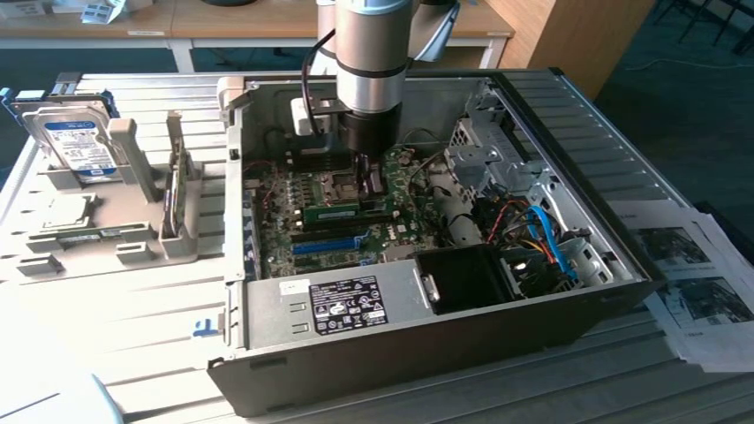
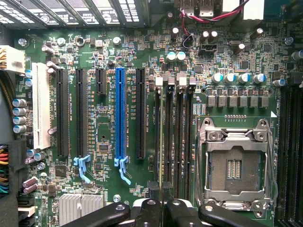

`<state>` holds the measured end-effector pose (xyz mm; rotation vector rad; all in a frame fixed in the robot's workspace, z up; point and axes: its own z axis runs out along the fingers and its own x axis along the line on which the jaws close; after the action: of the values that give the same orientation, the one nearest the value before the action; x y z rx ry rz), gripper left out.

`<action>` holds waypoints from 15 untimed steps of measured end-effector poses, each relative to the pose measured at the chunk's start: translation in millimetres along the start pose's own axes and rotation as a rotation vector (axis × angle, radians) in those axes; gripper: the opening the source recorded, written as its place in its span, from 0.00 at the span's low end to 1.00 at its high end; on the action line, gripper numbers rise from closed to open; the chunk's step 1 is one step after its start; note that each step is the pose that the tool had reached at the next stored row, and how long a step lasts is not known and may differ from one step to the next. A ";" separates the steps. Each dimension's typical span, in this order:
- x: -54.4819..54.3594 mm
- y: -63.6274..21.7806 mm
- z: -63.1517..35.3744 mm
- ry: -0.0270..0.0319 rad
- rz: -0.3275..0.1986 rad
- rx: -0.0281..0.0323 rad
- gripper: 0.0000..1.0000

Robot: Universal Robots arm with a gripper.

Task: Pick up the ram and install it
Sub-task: 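Insert the ram into the slot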

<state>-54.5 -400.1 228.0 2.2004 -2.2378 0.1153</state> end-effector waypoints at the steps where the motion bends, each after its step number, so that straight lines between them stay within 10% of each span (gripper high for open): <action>1: 0.0 0.0 0.0 0.0000 0.000 0.0000 0.12; 15: 0.0 -0.6 0.0 -0.0022 -0.006 0.0002 0.12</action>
<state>-53.9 -400.1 228.0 2.2082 -2.2323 0.1131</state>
